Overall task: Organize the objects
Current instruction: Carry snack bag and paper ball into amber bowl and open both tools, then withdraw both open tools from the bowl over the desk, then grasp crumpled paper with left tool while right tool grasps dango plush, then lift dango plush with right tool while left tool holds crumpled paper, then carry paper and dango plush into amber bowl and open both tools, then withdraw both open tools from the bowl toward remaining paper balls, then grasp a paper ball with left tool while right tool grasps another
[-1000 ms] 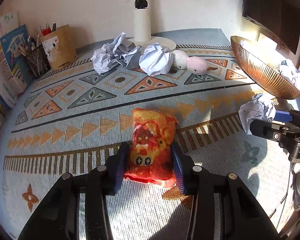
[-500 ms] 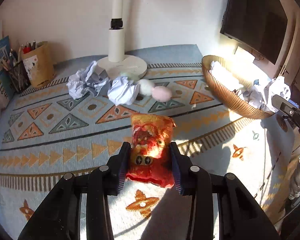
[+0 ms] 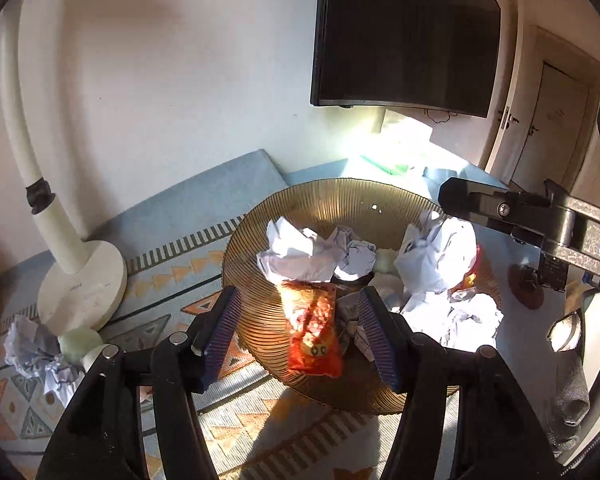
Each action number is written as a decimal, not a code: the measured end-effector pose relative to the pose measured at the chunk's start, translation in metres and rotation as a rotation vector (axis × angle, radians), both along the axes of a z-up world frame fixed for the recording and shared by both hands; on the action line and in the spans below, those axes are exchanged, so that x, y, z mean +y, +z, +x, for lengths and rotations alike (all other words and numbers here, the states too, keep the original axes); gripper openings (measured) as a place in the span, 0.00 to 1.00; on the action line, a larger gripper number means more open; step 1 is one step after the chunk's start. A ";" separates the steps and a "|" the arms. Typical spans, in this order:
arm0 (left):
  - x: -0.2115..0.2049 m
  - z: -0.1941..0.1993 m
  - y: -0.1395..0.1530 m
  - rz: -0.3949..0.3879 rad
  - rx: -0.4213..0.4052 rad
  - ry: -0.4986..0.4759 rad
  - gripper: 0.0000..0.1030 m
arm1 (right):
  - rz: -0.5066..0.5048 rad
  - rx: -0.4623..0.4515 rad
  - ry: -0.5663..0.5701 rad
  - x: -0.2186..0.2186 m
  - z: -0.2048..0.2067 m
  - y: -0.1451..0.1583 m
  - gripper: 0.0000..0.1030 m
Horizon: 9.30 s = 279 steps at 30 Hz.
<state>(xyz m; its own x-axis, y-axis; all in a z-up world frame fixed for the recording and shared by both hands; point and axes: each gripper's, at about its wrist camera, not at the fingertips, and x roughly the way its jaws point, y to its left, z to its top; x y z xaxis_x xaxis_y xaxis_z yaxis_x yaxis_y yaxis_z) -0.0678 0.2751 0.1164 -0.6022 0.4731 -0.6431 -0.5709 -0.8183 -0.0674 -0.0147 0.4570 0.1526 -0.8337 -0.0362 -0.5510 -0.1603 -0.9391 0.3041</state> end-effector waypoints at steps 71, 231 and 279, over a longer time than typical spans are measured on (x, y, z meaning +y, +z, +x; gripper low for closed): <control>-0.303 -0.026 -0.054 -0.035 -0.136 0.392 0.83 | 0.449 -0.284 0.416 -0.250 -0.082 -0.112 0.71; -0.261 0.091 -0.062 0.084 0.017 0.497 0.78 | 0.167 -0.100 0.312 -0.205 0.033 -0.109 0.94; -0.273 0.066 -0.079 0.162 -0.174 0.435 0.93 | 0.123 -0.344 0.428 -0.216 -0.010 -0.131 0.95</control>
